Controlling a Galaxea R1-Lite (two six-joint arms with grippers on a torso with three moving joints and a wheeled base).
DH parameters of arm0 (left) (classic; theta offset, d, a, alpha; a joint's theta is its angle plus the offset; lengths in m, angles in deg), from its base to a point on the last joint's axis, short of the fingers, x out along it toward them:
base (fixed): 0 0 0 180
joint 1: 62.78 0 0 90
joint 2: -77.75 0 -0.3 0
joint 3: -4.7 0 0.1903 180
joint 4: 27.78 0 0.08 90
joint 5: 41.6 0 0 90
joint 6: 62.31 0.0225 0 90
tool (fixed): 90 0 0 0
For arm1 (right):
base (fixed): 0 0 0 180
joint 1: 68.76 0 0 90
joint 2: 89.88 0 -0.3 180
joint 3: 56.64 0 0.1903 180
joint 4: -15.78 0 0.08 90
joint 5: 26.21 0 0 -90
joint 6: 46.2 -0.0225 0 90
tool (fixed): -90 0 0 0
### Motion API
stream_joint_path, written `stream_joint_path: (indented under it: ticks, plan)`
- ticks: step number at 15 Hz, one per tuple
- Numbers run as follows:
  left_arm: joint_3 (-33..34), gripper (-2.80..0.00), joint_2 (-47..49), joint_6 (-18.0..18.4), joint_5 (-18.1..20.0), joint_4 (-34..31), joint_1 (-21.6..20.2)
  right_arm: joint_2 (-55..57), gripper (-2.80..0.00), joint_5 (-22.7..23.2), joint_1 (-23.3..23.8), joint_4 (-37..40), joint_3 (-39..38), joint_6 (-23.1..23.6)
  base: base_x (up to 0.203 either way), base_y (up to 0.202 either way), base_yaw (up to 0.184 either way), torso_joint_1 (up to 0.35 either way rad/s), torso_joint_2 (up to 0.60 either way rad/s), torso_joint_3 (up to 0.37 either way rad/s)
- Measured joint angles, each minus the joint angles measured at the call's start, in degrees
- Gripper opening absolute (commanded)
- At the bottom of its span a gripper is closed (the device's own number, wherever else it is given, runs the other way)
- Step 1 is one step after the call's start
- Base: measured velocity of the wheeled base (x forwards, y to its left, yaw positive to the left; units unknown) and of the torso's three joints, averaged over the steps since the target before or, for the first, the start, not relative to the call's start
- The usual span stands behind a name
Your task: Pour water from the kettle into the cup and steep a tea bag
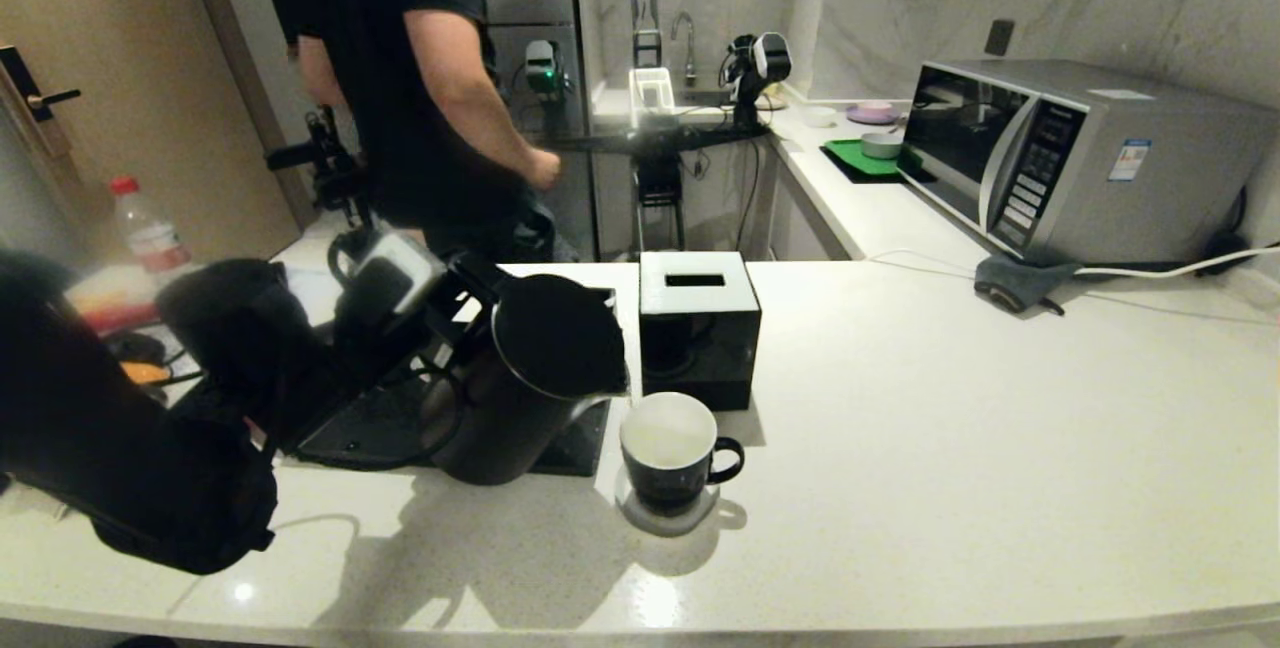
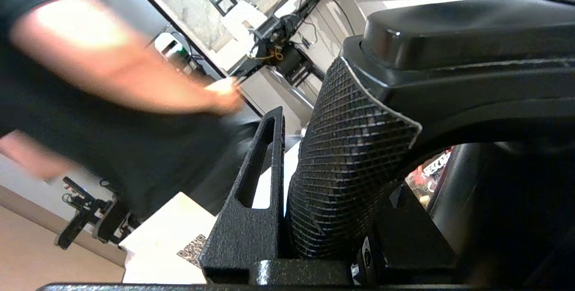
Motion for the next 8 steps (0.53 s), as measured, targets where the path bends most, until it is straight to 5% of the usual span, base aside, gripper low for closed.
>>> stream_joint_path:
  ticks: [8]
  plan:
    - [-1.2,-2.80,0.9,2.0,0.3,-0.4,1.0,0.0,-2.80,0.0,0.0,0.0,0.0,0.0,0.000,0.000,0.000,0.000,0.00,0.000]
